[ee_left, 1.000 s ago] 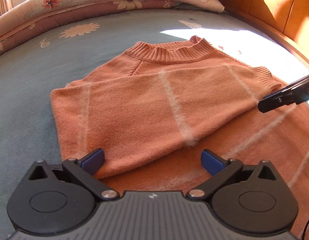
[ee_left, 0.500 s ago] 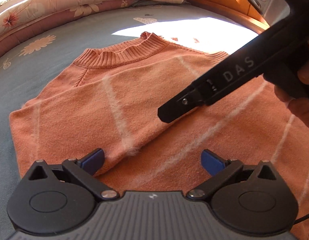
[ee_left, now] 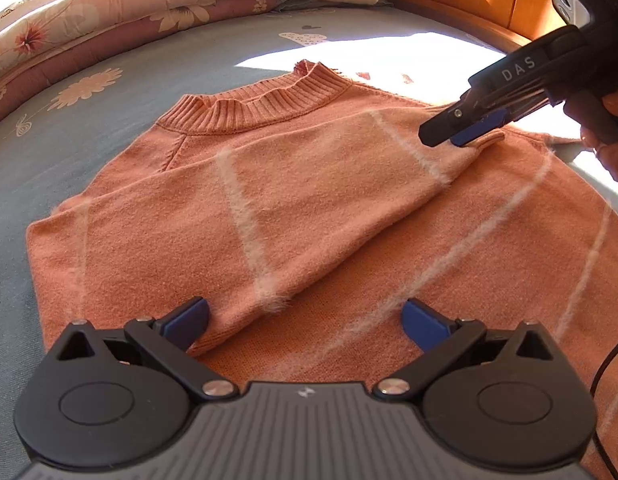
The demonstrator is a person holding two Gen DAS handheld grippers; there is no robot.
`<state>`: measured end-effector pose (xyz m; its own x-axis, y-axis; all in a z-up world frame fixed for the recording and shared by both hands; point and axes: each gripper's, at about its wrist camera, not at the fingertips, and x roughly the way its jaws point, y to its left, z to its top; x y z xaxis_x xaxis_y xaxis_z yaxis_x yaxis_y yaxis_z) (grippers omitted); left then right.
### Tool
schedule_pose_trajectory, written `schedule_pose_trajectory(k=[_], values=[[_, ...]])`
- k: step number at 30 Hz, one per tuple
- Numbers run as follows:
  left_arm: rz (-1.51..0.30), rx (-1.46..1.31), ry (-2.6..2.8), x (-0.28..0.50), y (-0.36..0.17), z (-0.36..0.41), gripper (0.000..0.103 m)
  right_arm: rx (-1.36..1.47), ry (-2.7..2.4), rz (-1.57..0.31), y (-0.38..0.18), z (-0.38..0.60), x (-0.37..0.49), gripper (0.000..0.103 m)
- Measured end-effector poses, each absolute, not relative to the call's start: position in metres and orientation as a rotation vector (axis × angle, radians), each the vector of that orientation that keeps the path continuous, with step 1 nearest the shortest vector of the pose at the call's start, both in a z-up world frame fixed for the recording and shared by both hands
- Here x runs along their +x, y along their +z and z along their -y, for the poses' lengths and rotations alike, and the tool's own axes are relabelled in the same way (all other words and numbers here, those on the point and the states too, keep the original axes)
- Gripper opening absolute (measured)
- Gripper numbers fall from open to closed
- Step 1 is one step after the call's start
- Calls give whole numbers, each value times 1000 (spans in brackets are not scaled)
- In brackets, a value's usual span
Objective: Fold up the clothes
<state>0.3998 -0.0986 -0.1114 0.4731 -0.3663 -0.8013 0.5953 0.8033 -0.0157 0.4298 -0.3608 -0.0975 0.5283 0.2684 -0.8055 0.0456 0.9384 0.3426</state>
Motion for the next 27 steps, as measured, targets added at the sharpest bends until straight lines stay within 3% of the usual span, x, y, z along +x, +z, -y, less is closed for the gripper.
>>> schedule_pose_trajectory(k=[7, 13, 19, 27], values=[[-843, 278, -647, 417, -94, 115, 102, 369, 136, -1007, -99, 369, 449, 62], [-912, 367, -643, 438, -116, 127, 103, 337, 102, -1025, -100, 365, 480, 63], [-923, 323, -623, 438, -115, 122, 102, 329, 109, -904, -78, 375, 501, 66], [-928, 274, -622, 443, -119, 117, 102, 276, 156, -875, -105, 357, 556, 66]])
